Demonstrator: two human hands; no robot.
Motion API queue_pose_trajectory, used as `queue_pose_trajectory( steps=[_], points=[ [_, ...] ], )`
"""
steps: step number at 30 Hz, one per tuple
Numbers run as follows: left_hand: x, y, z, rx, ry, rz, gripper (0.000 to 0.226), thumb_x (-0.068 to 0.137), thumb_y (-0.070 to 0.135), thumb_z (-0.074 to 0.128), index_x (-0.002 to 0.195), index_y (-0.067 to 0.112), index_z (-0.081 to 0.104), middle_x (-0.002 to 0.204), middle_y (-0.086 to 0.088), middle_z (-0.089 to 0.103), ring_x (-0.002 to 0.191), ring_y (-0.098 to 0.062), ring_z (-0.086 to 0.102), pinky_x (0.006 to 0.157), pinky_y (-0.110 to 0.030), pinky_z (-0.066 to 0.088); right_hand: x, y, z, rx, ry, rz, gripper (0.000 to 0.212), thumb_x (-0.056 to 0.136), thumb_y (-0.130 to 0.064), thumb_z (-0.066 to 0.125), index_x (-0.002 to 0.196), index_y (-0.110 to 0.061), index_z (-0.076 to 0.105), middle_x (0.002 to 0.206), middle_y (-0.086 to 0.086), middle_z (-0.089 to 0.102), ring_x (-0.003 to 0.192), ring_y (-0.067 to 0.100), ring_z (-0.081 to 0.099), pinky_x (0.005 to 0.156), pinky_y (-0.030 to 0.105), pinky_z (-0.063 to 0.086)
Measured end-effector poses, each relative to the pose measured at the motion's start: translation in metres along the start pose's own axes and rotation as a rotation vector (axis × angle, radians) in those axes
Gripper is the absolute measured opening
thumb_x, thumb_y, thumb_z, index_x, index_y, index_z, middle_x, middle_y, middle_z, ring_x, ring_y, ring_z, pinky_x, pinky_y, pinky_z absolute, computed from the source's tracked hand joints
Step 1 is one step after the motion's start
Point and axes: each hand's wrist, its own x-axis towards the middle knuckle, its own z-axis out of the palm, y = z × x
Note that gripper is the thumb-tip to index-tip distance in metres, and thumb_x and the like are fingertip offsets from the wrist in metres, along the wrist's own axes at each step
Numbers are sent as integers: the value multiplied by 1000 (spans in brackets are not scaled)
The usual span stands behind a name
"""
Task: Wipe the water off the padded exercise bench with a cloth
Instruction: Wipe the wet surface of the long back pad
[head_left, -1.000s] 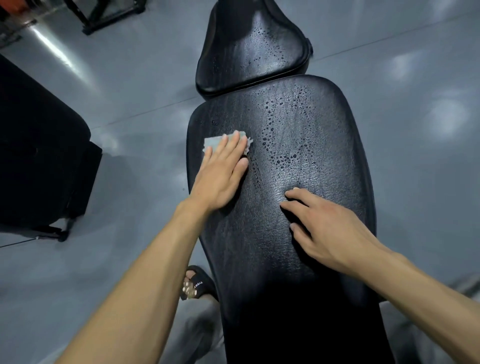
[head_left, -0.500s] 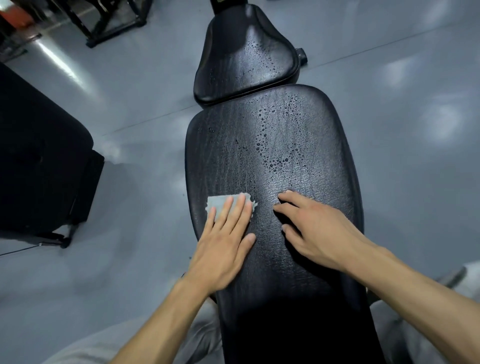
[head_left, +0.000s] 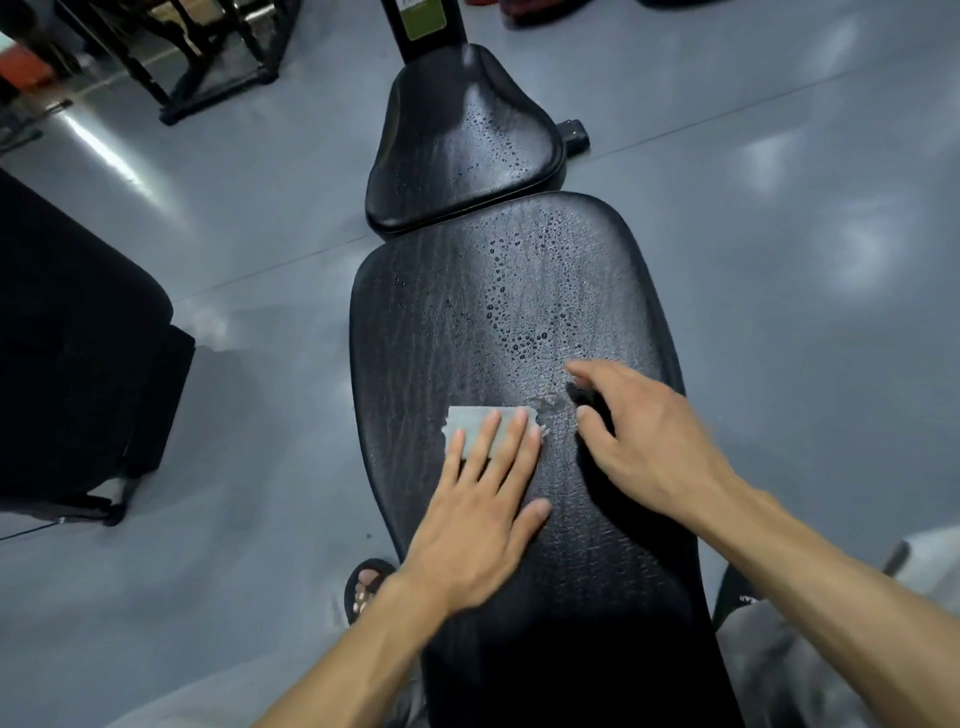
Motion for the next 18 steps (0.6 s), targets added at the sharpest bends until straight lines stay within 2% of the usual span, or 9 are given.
queue_pose_trajectory(
  steps=[3,8,10,15,18],
  points=[
    [33,-19,-5,14,33,-7,68,106,54,11,164,22,-6,171,6,-16,156,-19,-19,127,-53,0,2,0,1,-12,-29,27,46,97,-24,51,143,-23,53,141,-4,60,129,20,56,108,39,46],
    [101,-33,-26,-61,65,-173,75,97,59,-2,163,24,-10,170,6,-20,155,-17,-22,126,-46,-14,3,-2,1,-13,-38,55,43,94,-25,46,136,-24,56,133,-3,65,122,22,60,101,43,50],
    [104,-27,-29,-87,77,-185,76,97,59,-3,163,22,-9,170,4,-20,155,-18,-23,125,-46,-16,2,-3,1,-31,-45,52,44,92,-28,41,133,-24,58,128,-2,67,118,25,61,97,45,52],
    [52,-11,-22,-43,47,18,67,106,53,5,164,21,-3,171,6,-14,156,-16,-20,127,-46,-8,2,0,0,-56,-58,52,37,93,-23,43,125,-24,62,121,-1,69,115,25,61,96,45,51],
    [62,-29,-26,-53,47,42,64,106,52,5,164,26,0,171,10,-12,156,-12,-18,128,-45,-7,3,2,-1,-76,-75,48,36,96,-20,47,129,-24,61,123,-3,69,118,23,60,98,43,50]
  ],
)
